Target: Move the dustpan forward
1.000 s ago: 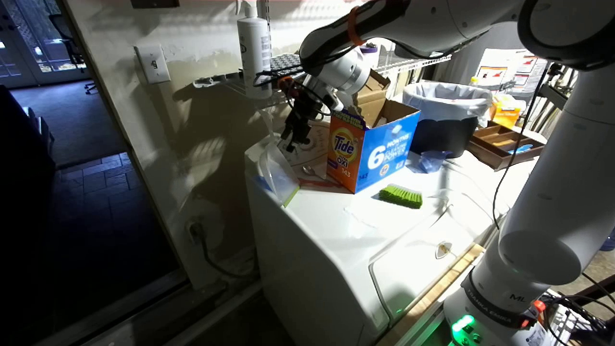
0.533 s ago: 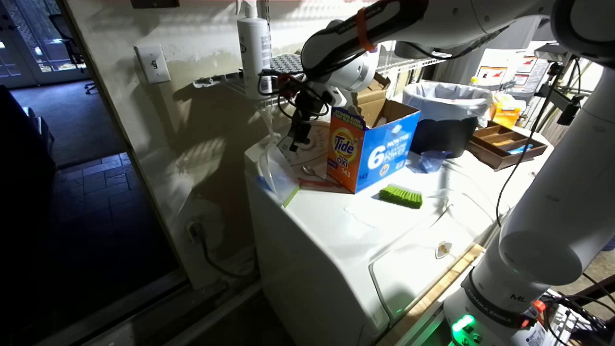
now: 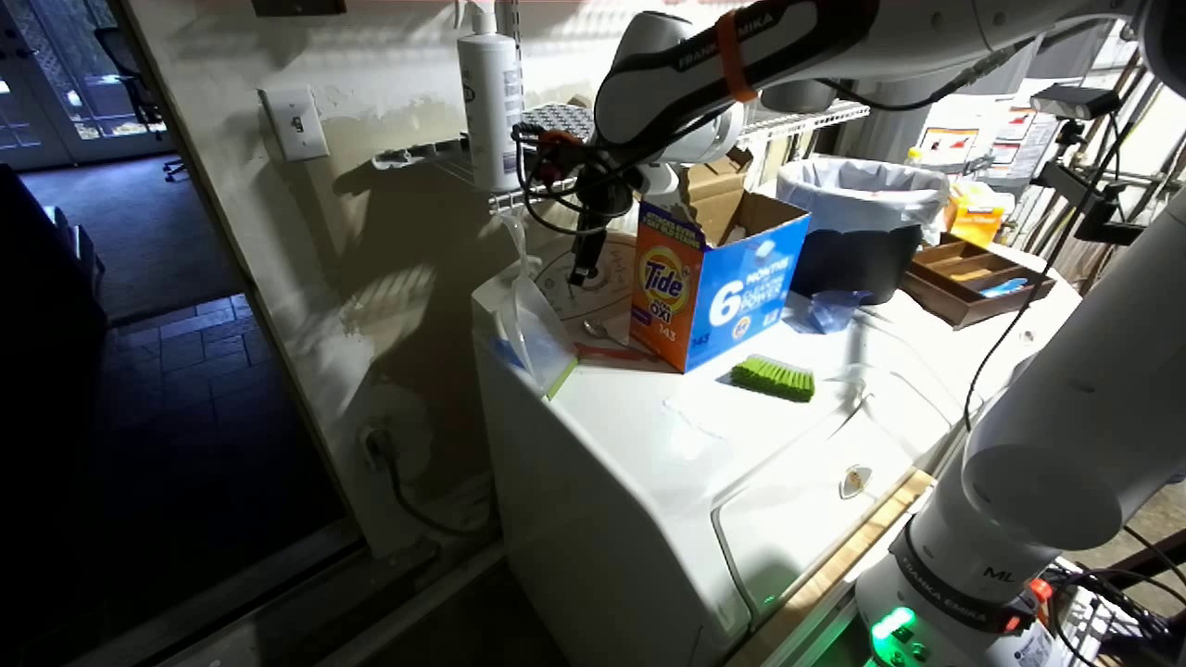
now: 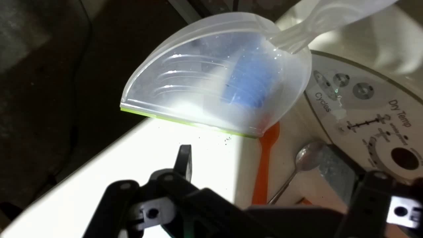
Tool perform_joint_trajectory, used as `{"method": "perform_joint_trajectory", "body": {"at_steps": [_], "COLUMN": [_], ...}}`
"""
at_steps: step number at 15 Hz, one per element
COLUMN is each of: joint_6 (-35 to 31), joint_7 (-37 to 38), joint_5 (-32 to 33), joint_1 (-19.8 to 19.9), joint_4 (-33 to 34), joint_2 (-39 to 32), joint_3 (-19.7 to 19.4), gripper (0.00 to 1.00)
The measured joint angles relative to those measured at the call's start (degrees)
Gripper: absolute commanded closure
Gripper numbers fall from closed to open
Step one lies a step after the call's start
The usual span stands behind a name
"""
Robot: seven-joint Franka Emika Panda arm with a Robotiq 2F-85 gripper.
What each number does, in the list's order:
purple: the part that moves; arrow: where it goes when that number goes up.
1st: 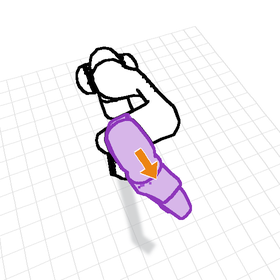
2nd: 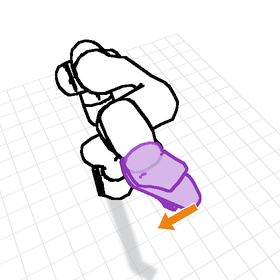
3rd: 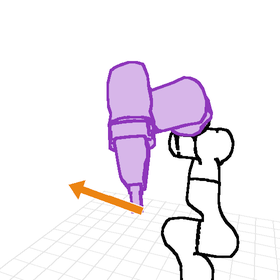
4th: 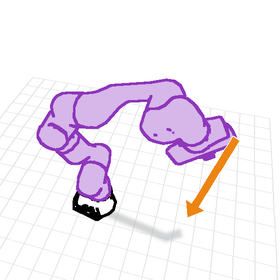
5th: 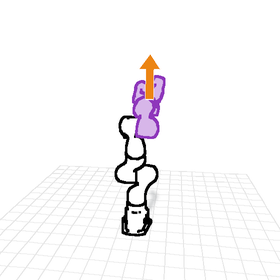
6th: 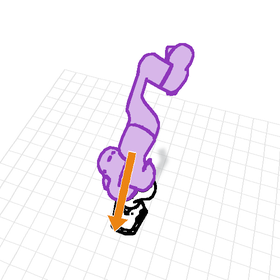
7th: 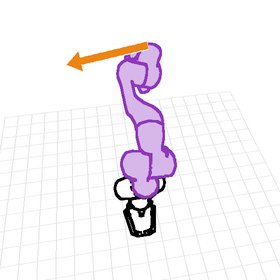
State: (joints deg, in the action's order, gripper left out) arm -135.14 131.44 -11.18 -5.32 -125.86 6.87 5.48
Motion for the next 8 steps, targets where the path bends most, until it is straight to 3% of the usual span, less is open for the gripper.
{"method": "perform_joint_trajectory", "body": {"at_steps": [8], "joint_6": [0.7], "joint_7": [10.2], "joint_5": [6.0], "joint_1": [0.3], "joint_4": [-1.4], "joint_2": [3.1], "joint_3": [2.2], "gripper": [0.0]}}
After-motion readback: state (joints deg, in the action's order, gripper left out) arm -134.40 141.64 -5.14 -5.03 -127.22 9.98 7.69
